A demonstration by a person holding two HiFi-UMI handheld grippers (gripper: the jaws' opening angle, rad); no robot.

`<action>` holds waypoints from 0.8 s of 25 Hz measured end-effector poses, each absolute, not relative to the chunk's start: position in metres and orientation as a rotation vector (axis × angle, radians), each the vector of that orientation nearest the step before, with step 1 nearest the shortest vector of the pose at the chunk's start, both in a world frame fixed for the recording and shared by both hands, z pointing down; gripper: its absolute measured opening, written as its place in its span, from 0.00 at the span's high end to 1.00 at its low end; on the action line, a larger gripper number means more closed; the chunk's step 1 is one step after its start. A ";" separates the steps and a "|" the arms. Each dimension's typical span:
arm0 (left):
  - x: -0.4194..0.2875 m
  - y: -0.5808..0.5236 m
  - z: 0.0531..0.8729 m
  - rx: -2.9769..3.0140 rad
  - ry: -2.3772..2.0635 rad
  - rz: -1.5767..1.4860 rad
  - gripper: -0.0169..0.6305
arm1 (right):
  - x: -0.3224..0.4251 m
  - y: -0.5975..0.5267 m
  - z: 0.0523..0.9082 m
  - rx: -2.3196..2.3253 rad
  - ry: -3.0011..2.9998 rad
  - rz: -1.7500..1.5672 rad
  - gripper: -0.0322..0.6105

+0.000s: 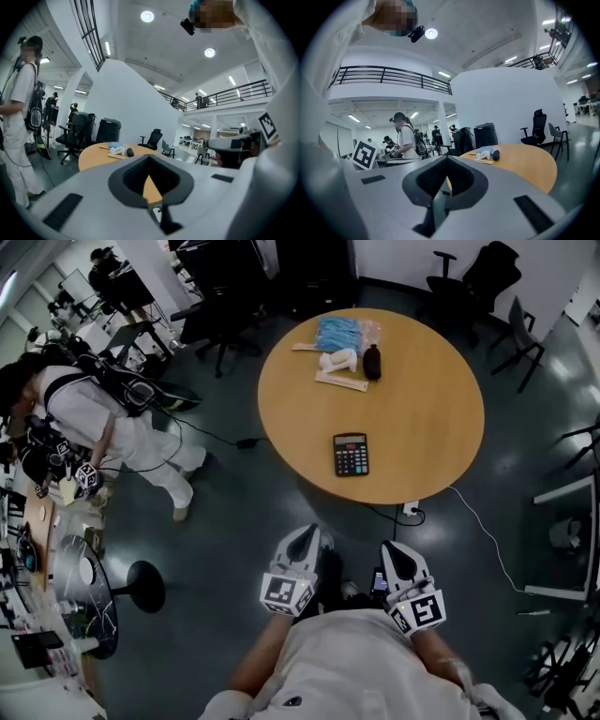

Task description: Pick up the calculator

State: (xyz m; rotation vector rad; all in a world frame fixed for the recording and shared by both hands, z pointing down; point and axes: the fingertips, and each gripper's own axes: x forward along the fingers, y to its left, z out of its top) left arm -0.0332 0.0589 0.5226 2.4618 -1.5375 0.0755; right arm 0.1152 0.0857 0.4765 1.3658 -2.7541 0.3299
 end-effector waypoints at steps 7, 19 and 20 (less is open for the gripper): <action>-0.042 -0.042 0.522 2.507 -1.446 0.040 0.96 | 0.106 -0.011 0.470 1.487 -2.707 0.316 0.93; -0.043 -0.155 0.603 2.538 -1.219 0.254 0.96 | 0.089 -0.096 0.468 1.469 -2.686 0.352 0.93; -0.042 -0.163 0.614 2.531 -1.188 0.283 0.96 | 0.088 -0.100 0.470 1.460 -2.688 0.361 0.93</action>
